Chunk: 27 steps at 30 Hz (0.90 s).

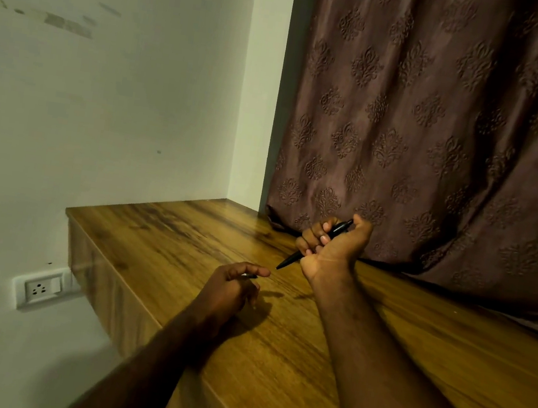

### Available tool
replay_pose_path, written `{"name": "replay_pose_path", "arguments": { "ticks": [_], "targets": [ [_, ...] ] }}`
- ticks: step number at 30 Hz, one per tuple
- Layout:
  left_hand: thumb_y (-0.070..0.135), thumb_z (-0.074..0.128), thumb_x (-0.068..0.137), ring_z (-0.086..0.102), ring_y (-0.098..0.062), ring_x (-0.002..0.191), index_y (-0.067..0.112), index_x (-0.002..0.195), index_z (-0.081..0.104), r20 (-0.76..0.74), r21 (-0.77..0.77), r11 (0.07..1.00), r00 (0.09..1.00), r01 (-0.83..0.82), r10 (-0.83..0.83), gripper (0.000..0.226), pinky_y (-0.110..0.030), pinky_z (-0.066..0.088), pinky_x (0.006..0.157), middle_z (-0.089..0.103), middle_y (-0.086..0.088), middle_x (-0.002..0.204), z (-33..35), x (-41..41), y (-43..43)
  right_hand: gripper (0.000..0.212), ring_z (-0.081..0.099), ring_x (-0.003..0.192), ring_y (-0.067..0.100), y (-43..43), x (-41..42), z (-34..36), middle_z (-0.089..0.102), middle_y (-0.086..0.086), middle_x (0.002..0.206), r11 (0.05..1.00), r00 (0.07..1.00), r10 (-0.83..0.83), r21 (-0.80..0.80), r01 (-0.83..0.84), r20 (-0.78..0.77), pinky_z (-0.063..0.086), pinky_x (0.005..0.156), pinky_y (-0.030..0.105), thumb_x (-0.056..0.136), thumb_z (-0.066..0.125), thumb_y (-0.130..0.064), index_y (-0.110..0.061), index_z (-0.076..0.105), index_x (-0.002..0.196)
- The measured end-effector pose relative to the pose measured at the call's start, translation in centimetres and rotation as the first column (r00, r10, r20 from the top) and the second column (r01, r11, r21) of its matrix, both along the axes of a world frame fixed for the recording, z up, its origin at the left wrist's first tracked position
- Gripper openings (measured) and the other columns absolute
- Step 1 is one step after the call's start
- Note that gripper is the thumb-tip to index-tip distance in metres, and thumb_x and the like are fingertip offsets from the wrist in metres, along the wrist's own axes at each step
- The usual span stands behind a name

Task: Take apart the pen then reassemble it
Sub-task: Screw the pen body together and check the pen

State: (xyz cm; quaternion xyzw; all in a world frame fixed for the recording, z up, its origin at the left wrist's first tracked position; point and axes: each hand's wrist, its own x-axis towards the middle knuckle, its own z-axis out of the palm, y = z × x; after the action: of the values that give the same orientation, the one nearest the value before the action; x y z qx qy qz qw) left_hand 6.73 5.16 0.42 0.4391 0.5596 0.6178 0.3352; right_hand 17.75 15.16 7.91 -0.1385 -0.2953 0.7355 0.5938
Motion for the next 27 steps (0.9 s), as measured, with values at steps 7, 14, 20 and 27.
{"name": "replay_pose_path", "arguments": {
  "ticks": [7, 14, 20, 27],
  "targets": [
    [-0.012, 0.048, 0.075, 0.047, -0.01, 0.048, 0.01, 0.098, 0.071, -0.003, -0.014, 1.0, 1.0, -0.018, 0.018, 0.039, -0.022, 0.035, 0.049, 0.058, -0.004, 0.062, -0.03, 0.17, -0.2, 0.052, 0.016, 0.036, 0.013, 0.26, 0.03, -0.18, 0.026, -0.004, 0.039, 0.999, 1.0, -0.027, -0.02, 0.026, -0.013, 0.013, 0.043, 0.021, 0.083, 0.03, -0.052, -0.015, 0.04, 0.049],
    [-0.012, 0.047, 0.072, 0.046, -0.015, 0.05, 0.007, 0.1, 0.07, -0.008, -0.036, 0.999, 1.0, -0.019, 0.019, 0.041, -0.02, 0.035, 0.047, 0.062, -0.008, 0.068, 0.12, 0.13, -0.21, 0.048, 0.016, 0.035, 0.013, 0.08, 0.05, 0.08, 0.026, -0.004, 0.038, 0.999, 0.999, -0.04, -0.016, 0.04, -0.013, 0.013, 0.043, 0.02, 0.082, 0.03, -0.048, -0.015, 0.04, 0.048],
    [-0.005, 0.052, 0.06, 0.066, -0.048, 0.079, 0.016, 0.094, 0.072, 0.058, -0.045, 0.999, 0.998, 0.012, -0.01, 0.045, -0.053, 0.053, 0.082, 0.064, -0.026, 0.076, -0.23, -0.01, 0.07, 0.047, 0.016, 0.035, 0.013, -0.01, -0.01, 0.16, 0.025, -0.004, 0.039, 0.998, 0.999, -0.051, -0.037, 0.051, -0.008, 0.013, 0.044, 0.021, 0.081, 0.03, -0.047, -0.016, 0.039, 0.048],
    [-0.013, 0.049, 0.076, 0.055, -0.015, 0.044, 0.006, 0.098, 0.067, 0.064, -0.01, 1.0, 0.998, 0.009, -0.008, 0.035, -0.018, 0.042, 0.048, 0.062, -0.017, 0.069, -0.02, 0.36, -0.06, 0.045, 0.016, 0.036, 0.013, 0.12, 0.1, 0.17, 0.025, -0.004, 0.039, 0.999, 0.999, -0.032, -0.019, 0.031, -0.013, 0.013, 0.043, 0.02, 0.08, 0.032, -0.048, -0.015, 0.039, 0.049]
  ]
}}
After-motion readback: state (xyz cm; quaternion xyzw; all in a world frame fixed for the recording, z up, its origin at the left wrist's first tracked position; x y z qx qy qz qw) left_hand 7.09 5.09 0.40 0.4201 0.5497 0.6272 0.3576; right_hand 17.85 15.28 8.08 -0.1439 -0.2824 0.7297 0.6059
